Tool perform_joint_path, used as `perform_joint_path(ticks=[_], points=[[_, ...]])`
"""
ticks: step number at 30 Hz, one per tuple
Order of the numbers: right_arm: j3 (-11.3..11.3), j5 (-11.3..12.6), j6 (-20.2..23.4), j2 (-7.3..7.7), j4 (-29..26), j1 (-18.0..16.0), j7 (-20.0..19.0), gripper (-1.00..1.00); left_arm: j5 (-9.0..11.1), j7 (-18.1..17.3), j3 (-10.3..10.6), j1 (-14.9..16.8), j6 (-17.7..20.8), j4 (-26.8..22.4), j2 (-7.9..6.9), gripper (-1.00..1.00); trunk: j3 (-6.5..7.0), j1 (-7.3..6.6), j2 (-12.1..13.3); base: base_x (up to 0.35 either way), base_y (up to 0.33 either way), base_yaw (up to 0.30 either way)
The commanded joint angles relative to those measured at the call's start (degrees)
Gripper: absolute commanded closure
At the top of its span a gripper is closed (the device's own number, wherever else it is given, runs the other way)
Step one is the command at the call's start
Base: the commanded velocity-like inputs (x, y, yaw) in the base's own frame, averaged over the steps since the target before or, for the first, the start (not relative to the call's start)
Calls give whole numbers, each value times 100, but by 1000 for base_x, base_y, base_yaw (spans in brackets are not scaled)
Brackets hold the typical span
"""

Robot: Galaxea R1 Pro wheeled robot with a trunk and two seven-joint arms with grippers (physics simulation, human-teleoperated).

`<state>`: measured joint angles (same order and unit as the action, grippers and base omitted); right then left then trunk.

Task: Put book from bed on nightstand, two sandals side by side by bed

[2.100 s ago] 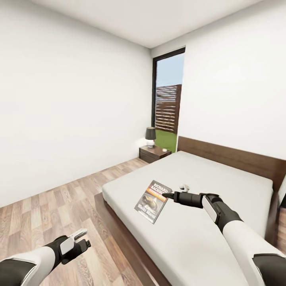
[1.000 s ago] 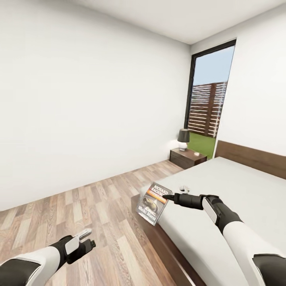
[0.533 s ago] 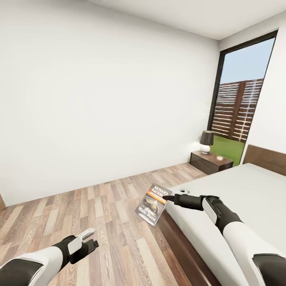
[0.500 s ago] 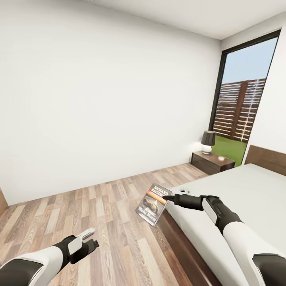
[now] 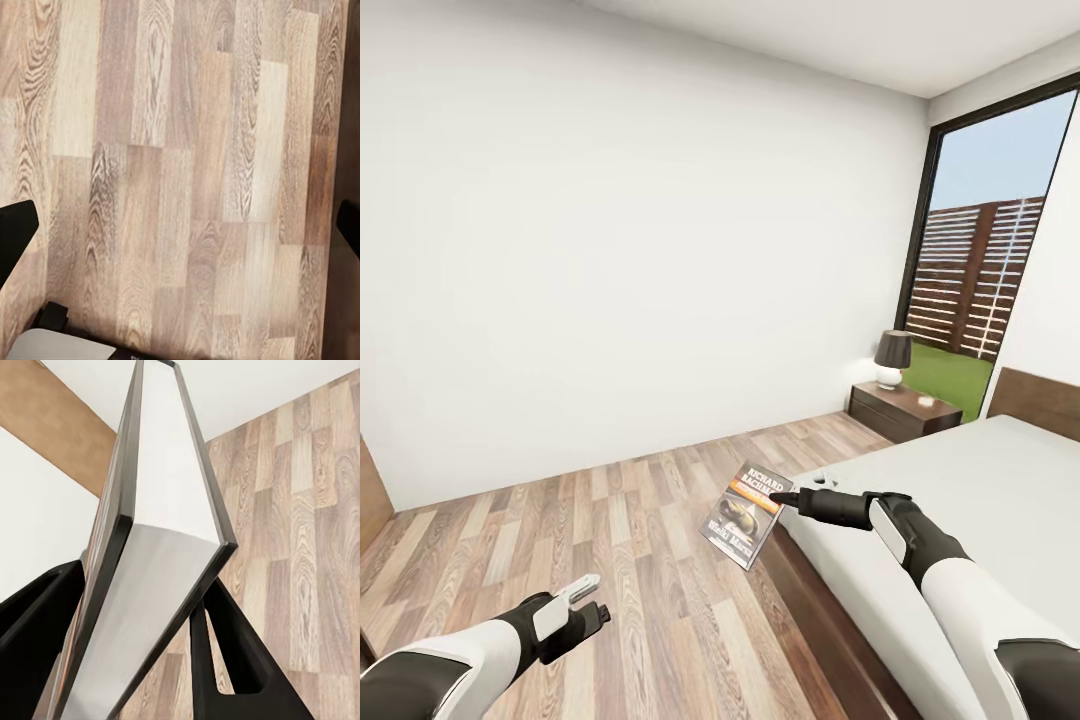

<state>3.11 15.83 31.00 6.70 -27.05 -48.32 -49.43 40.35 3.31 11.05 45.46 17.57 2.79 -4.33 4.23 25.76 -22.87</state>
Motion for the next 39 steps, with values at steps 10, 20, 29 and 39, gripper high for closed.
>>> perform_joint_path(ticks=[10, 20, 29, 39], points=[[26, 65, 38, 7, -2, -1, 4, 100, 60, 13, 46, 4, 18, 11, 41, -100, -3, 2, -5, 0, 0, 1], [30, 63, 38, 7, -2, -1, 9, 100, 60, 14, 46, 3, 18, 6, 46, -100, -14, 2, -5, 0, 0, 66], [32, 61, 38, 7, 154, -1, 46, 100, 60, 20, 46, 5, 18, 8, 39, -100, -72, 2, -5, 0, 0, 156], [37, 61, -57, -1, 290, -1, 1242, 100, 55, 19, 46, 5, 6, 3, 76, -100, -160, 2, -5, 0, 0, 24]])
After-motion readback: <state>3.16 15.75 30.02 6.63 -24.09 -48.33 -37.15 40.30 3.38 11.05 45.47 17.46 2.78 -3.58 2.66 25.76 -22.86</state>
